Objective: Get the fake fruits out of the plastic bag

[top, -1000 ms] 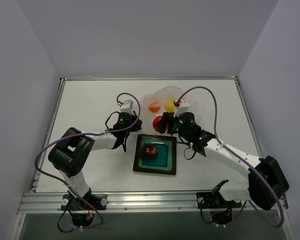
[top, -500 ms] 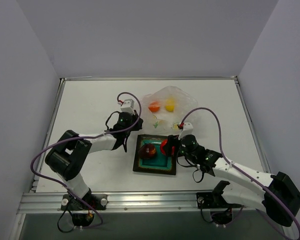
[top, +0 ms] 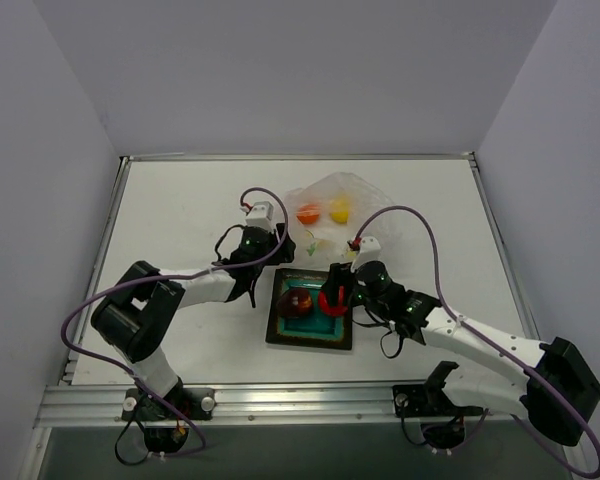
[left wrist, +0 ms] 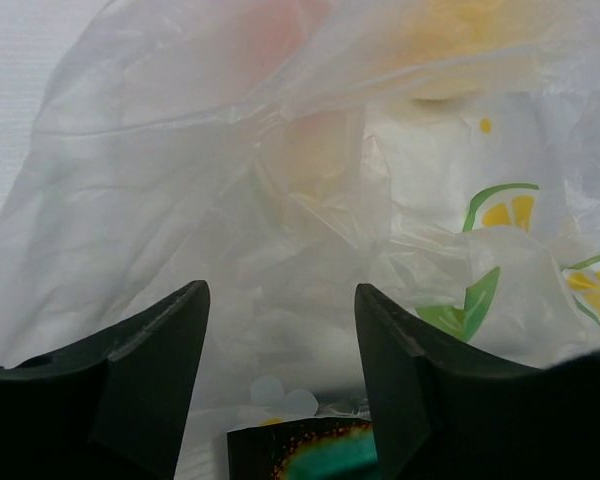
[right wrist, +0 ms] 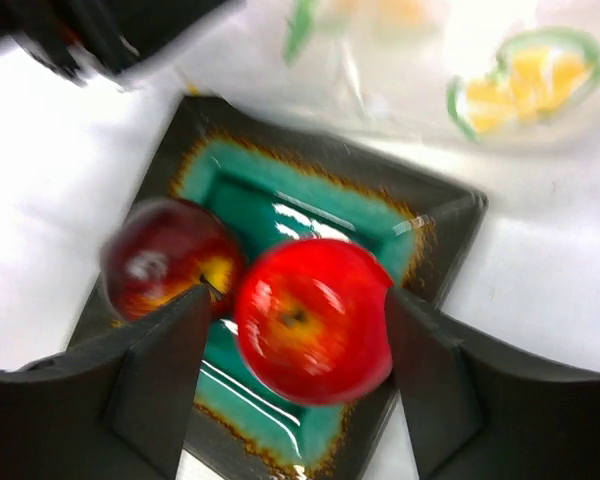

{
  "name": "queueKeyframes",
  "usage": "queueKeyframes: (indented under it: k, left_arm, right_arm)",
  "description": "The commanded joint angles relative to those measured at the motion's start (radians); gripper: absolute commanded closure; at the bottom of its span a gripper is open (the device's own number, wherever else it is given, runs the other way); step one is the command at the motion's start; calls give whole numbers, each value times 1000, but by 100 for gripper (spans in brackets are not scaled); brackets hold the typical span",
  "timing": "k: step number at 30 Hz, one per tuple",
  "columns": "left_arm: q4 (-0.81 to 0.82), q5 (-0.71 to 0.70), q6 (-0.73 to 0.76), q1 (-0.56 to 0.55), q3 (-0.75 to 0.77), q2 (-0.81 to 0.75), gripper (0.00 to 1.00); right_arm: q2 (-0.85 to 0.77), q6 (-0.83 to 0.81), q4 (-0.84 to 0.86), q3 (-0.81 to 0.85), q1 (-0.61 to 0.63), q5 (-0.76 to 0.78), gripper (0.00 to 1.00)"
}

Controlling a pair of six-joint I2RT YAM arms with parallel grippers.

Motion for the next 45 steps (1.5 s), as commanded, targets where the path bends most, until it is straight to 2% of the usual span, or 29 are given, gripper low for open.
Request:
queueKeyframes:
  k: [1,2,3,6,11,18,24,26,31,35,45]
  left_arm:
    - [-35,-38,30,-13,83,-52,39]
    - [-44,-40,30,-13,89,-47,38]
    - [-46,-40,30,-13,94,-45,38]
    - [-55,-39,33,-13,106,-48,37]
    - [-66,-40,47,-13,113,-64,36]
    - [-90,9,46,-13,145,-13,33]
    - [-102,12,24,-19,136,-117,34]
    - [-144,-3,36,-27,169,-128,34]
    - [-275,11,58,-25,325,-15,34]
    - [-354,1,107,-18,485,102,34]
    - [-340,14,119,2,510,172,33]
  right_arm:
    - [-17,-54,-1,125,-12,41,47]
    - [-2,-75,-1,149,-21,58,64]
    - [38,-87,1,176,-32,61,69]
    - [134,-126,14,271,-70,96,76]
    - [306,-153,112,390,-177,96,80]
    - [574,-212,139,574,-253,112,80]
    - [662,-250,139,659,-313,171,79]
    - [673,-255,142,683,-337,171,79]
    - [756,-270,143,769,-386,118,77]
    - [840,-287,137,829,-406,73,71]
    - [969,-365,100,992,-422,13,51]
